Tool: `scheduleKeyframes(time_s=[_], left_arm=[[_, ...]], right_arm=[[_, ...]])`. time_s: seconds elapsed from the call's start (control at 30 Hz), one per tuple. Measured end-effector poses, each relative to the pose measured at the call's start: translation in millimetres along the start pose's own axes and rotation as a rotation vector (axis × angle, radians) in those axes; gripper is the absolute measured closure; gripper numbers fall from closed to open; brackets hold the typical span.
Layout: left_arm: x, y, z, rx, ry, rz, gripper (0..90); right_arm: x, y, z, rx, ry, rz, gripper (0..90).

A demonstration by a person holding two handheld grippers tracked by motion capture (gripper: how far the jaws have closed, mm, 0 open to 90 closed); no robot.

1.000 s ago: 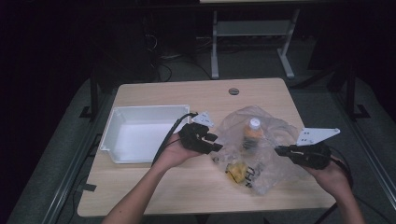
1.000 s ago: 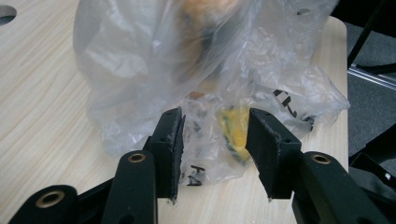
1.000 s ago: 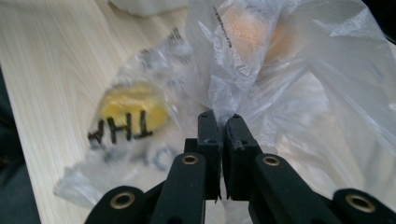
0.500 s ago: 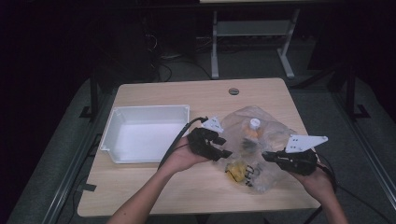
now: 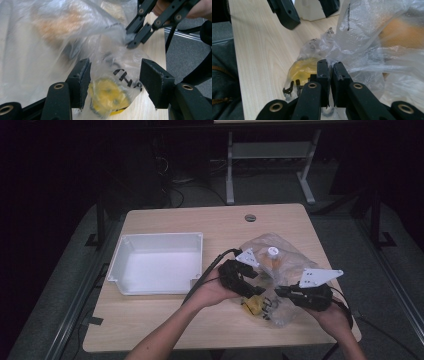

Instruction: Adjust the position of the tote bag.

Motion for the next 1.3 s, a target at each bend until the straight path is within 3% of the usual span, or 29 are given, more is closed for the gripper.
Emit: scheduleKeyframes(time_s=[0.33,0.7,0.8,0.9,1.1,1.3], left_arm=[[-2.7,-2.0,-14.1,-0.006,0.007,0.026,41.5],[2.9,-2.3,-17.3,-0.012,0.011,0.075,57.9],[1.9,-2.7,-16.5,-0.011,-0.003,0.034,75.8],[0.0,-2.0,-16.0,0.008,-0.025,-0.005,88.1],[1.3,-0.9,-13.5,-0.009,-0.034,-0.006,89.3],[5.3,1.6,-8.6,0.001,-0.059,-0.018,89.8]], right_arm=[[8.2,1.3,-11.3,0.0,-0.02,0.007,84.6],[15.3,2.3,-19.7,0.012,-0.049,0.031,82.7],[16.5,2.9,-21.7,0.02,-0.056,0.035,80.5],[17.4,2.7,-21.9,0.025,-0.067,0.036,78.5],[19.7,0.3,-12.7,0.026,-0.082,0.034,68.8],[13.0,-1.1,0.7,0.019,-0.1,-0.01,60.8]])
Point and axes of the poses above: each handheld gripper's, and its own axes: z roughly backward along the jaws, y roughly out of its underside, x roughly to its left, the point moved 3 cm from there along -z, roughly forward along the jaws, and after that the axes turned 12 degrees about -x, right-handed, at the moved point
